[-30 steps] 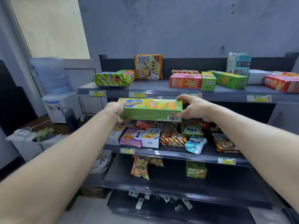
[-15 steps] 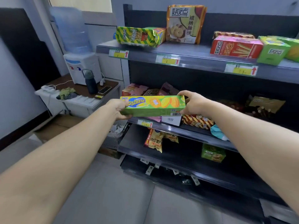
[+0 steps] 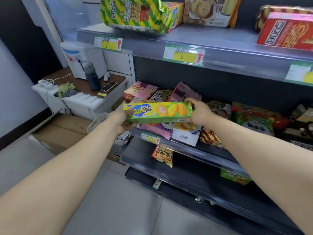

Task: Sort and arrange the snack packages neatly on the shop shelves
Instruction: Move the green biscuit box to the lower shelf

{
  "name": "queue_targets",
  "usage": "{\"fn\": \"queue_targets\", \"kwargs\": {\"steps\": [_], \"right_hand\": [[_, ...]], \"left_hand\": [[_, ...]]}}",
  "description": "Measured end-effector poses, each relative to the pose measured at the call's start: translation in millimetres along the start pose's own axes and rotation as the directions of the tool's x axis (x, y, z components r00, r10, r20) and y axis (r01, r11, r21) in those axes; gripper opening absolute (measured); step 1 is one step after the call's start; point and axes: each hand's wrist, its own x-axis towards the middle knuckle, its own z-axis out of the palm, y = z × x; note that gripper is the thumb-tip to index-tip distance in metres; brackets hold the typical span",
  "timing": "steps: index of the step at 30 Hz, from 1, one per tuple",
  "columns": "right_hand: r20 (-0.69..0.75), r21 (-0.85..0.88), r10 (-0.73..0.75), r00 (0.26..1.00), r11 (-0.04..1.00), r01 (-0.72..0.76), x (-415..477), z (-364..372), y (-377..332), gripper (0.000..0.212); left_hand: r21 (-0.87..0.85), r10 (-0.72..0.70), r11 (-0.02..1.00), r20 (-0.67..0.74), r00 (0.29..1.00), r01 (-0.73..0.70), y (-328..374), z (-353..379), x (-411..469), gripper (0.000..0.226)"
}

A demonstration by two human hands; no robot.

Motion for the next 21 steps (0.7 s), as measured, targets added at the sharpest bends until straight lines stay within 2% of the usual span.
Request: {"fn": "queue_targets", "kwargs": {"steps": [4, 8, 15, 21], "right_hand": [[0.002, -0.042, 0.030, 1.000, 0.999, -0.030, 31.6, 11.3, 3.5, 0.070], [-0.027, -0.015, 0.052, 0.998, 0.998, -0.053, 59.0, 22.0, -4.9, 0.073], [-0.113, -0.068, 0.123, 0.986, 0.989, -0.131, 97.3, 45.8, -19.1, 0.077], [-0.193, -0.091, 0.178, 0.965, 0.976, -0.198, 110.0, 64.8, -23.2, 0.075]], "left_hand": [[-0.117, 0.029, 0.993, -0.023, 0.999, -0.031, 7.1, 2.5, 26.0, 0.013], [-0.140, 0.100, 0.984, -0.061, 0.993, -0.108, 20.7, 3.4, 53.3, 0.007], [-0.043, 0.147, 0.988, 0.002, 0.989, -0.147, 42.9, -4.5, 105.4, 0.034], [-0.062, 0.177, 0.983, 0.029, 0.984, -0.175, 49.2, -12.0, 138.8, 0.039]]}}
